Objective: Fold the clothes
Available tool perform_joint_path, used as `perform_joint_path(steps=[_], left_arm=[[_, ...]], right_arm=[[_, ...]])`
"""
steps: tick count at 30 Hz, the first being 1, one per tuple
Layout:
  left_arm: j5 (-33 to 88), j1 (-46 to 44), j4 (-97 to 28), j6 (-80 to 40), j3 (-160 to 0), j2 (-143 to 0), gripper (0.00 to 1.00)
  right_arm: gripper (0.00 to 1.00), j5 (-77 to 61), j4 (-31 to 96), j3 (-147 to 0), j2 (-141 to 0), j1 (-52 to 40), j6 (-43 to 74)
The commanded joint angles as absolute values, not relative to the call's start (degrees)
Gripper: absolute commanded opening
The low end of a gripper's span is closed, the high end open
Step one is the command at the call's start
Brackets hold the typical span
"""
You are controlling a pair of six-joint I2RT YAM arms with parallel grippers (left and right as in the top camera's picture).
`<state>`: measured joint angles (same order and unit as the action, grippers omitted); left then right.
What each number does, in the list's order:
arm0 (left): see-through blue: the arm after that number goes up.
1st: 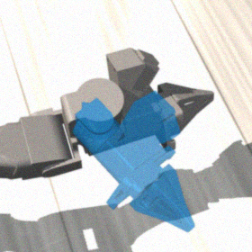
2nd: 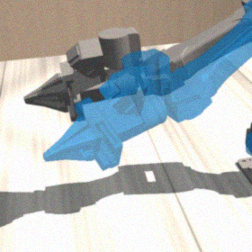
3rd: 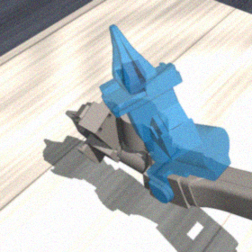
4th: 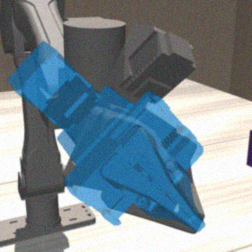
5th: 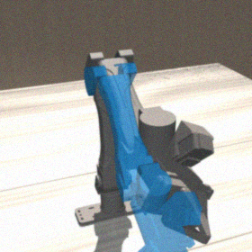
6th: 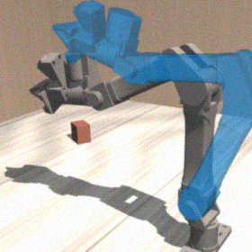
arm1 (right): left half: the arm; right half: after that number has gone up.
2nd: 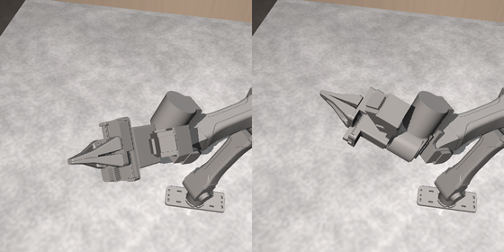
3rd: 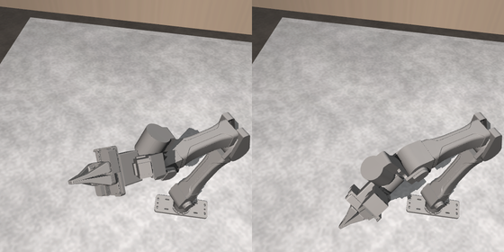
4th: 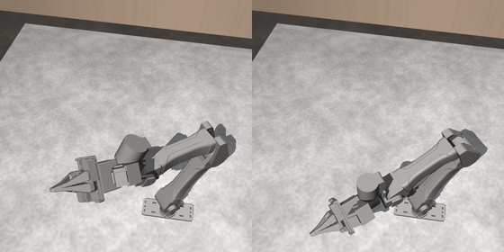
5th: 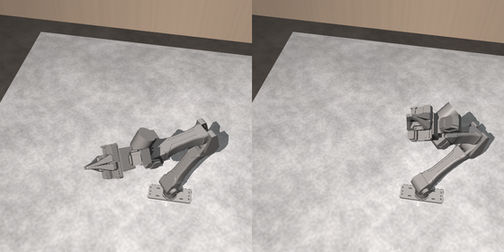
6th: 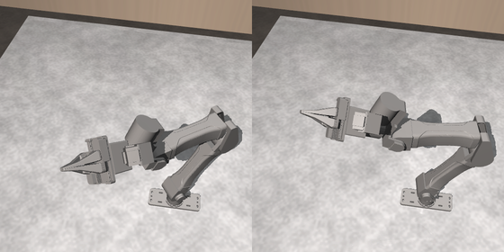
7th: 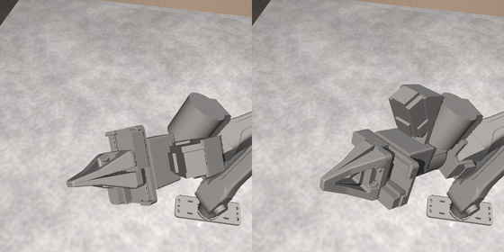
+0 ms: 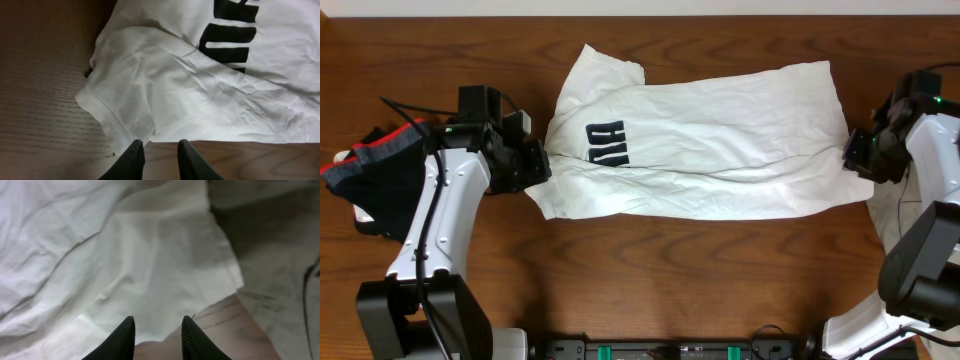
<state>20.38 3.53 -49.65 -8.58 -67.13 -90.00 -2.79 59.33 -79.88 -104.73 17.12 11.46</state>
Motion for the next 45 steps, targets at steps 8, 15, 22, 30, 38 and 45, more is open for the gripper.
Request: perform_joint_path(steps=[8,15,22,30,38,45], left_arm=[[19.86,0.32,-44.49,-7.33,-63.99,-90.26,0.24],[23.51,0.16,-41.12,-7.4,-68.75,-90.24,0.98],[23.33,0.19,-40.12,-6.96,-80.01,-92.79,0.98],[23.33,0.32,-26.76,-2.17,-89.25,-107.31,0.98],[23.27,1.28,-13.41,-2.17,-89.25,-119.26,0.98],[23.18,2.5,-11.03,-2.2,-89.25,-126.23,0.99]], right_arm=[[0.3,-4.23,58.96,-79.7,-105.01,14.81,10.17],[0.53,-10.11,58.33,-83.18,-103.81,13.39,7.84],[0.99,-10.17,58.17,-94.67,-103.18,9.89,6.74],[0.99,-9.89,57.89,-97.43,-103.24,7.14,4.58],[0.99,-8.4,62.11,-97.43,-103.24,7.09,4.6],[0.99,-7.94,62.81,-97.43,-103.24,7.09,4.64]])
